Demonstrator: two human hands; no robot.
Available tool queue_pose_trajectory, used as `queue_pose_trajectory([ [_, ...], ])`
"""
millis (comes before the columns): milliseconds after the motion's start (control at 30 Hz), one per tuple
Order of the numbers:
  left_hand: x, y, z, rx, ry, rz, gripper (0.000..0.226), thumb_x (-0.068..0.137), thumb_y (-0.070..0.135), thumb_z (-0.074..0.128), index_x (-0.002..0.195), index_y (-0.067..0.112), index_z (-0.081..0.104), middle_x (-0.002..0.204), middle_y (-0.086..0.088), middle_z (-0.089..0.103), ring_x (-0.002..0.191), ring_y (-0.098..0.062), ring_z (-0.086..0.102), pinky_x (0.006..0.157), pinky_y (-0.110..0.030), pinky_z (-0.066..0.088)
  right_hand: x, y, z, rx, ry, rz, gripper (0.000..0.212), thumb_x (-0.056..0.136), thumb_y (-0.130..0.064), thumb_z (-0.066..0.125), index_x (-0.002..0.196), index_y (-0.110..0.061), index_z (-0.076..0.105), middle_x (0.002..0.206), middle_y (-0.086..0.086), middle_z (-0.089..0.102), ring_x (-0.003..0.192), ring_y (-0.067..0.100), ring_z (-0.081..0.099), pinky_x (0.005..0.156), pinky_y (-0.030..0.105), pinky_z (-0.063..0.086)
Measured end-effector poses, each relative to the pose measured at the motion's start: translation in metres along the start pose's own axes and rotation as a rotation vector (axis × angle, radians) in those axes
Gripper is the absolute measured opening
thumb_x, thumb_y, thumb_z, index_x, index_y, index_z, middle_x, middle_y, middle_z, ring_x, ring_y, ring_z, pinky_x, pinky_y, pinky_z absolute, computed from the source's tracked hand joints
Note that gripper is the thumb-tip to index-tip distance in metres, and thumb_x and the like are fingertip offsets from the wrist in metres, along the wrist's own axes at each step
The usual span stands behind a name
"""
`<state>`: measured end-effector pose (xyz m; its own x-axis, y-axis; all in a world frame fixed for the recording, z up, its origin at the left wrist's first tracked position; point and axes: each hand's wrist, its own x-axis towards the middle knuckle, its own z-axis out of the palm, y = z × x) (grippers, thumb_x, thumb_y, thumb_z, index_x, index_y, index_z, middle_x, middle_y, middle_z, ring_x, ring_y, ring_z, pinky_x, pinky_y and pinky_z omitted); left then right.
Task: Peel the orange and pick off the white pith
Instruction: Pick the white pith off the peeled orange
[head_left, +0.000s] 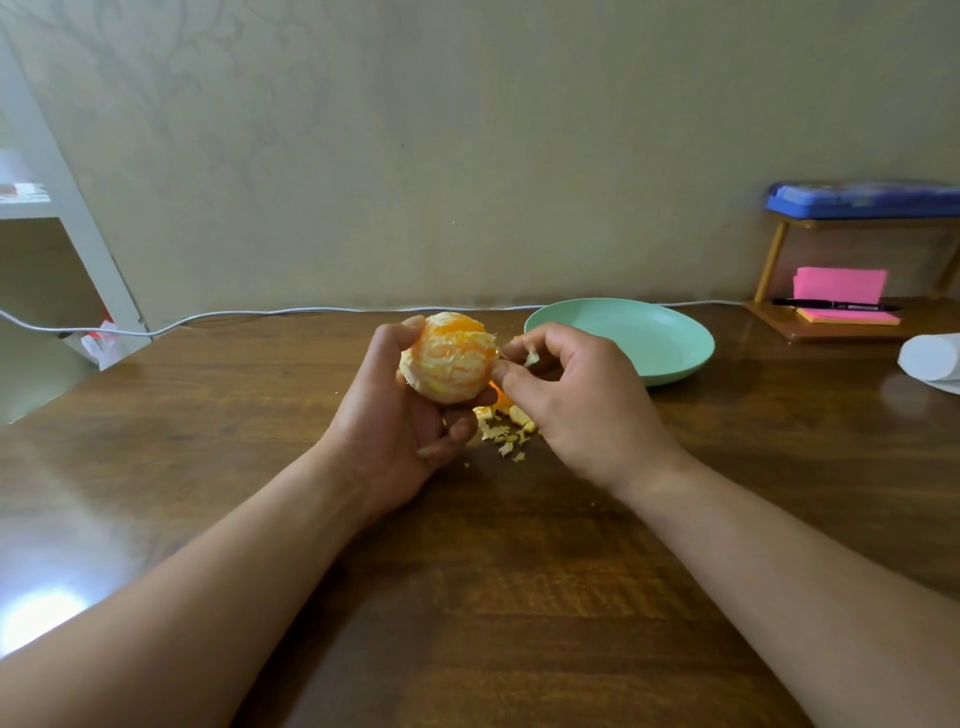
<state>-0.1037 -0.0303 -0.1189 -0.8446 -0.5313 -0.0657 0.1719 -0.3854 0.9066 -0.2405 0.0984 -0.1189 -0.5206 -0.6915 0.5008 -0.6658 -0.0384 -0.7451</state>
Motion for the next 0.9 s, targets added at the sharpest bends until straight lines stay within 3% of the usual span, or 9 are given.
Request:
queue_pose_trajectory([
  [267, 0.0000, -0.0006, 0.0014, 0.074, -0.004, 0.020, 0.057, 0.102, 0.057, 0.041, 0.120, 0.007, 0.063, 0.092, -0.017, 0.067, 0.053, -0.021, 0.047, 0.041, -0.024, 0.019, 0.0020, -0.0004, -0.0016, 0.026, 0.005, 0.020, 0.008, 0.096, -0.033, 0.078, 0.096, -0.026, 0.075, 0.082, -0.011, 0.072, 0.074, 0.001, 0.067, 0.058, 0.012, 0.047],
  [500, -0.0007, -0.0023, 0.0030, 0.106, -0.009, 0.011, 0.056, 0.103, 0.057, 0.042, 0.119, 0.008, 0.064, 0.092, -0.015, 0.069, 0.057, -0.020, 0.047, 0.045, -0.026, 0.017, 0.0010, 0.0002, -0.0021, 0.039, -0.027, 0.036, 0.006, 0.093, -0.025, 0.076, 0.089, -0.025, 0.072, 0.076, -0.010, 0.069, 0.068, 0.001, 0.063, 0.054, 0.010, 0.044],
  [667, 0.0001, -0.0025, 0.0033, 0.042, -0.025, -0.009, 0.060, 0.101, 0.057, 0.042, 0.130, 0.007, 0.059, 0.085, -0.012, 0.067, 0.055, -0.018, 0.048, 0.047, -0.027, 0.016, -0.0008, 0.0002, -0.0019, 0.079, -0.017, 0.002, 0.010, 0.092, -0.022, 0.075, 0.084, -0.023, 0.069, 0.070, -0.010, 0.066, 0.063, 0.003, 0.058, 0.054, 0.016, 0.045],
  [900, -0.0004, -0.0024, 0.0011, -0.094, -0.068, -0.031, 0.059, 0.100, 0.058, 0.043, 0.117, 0.006, 0.067, 0.091, -0.012, 0.066, 0.057, -0.018, 0.046, 0.042, -0.023, 0.021, -0.0044, -0.0040, 0.0000, 0.088, 0.007, -0.083, 0.013, 0.092, -0.019, 0.076, 0.084, -0.023, 0.067, 0.069, -0.007, 0.065, 0.059, 0.004, 0.055, 0.054, 0.023, 0.049],
])
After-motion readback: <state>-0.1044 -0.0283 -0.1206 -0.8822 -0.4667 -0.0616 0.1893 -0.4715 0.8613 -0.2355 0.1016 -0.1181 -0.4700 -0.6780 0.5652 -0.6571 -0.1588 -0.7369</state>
